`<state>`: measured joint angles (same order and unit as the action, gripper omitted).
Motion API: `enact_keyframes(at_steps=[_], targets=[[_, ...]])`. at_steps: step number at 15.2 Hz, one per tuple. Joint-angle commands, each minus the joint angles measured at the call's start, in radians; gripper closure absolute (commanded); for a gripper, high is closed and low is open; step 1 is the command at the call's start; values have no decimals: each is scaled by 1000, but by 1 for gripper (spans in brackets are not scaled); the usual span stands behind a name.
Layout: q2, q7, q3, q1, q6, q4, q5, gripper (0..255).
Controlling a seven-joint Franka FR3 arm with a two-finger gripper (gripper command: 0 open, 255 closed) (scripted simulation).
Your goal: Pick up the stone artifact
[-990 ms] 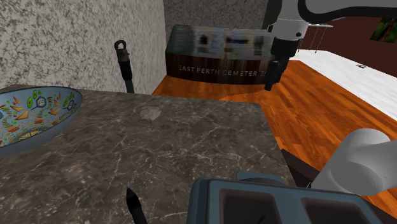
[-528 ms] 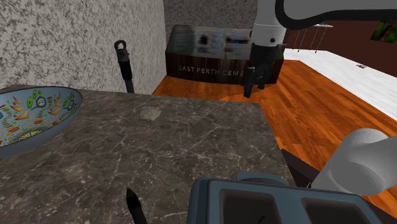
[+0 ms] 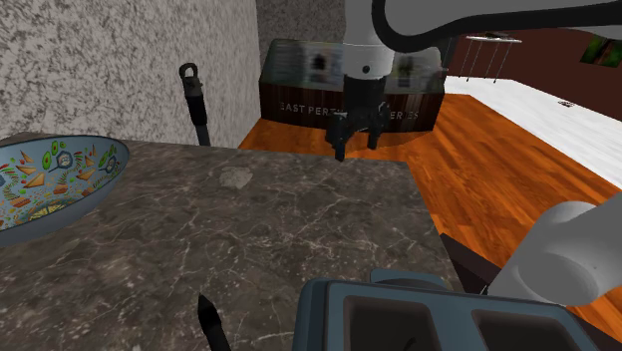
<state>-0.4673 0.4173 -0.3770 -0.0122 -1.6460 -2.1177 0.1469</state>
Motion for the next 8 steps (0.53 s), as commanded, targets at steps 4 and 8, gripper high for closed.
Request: enact_keyframes(at_steps=[4, 8], targets=[[180, 215, -115, 16, -32, 139, -19, 0], [353, 394, -195, 17, -38, 283, -80, 0]])
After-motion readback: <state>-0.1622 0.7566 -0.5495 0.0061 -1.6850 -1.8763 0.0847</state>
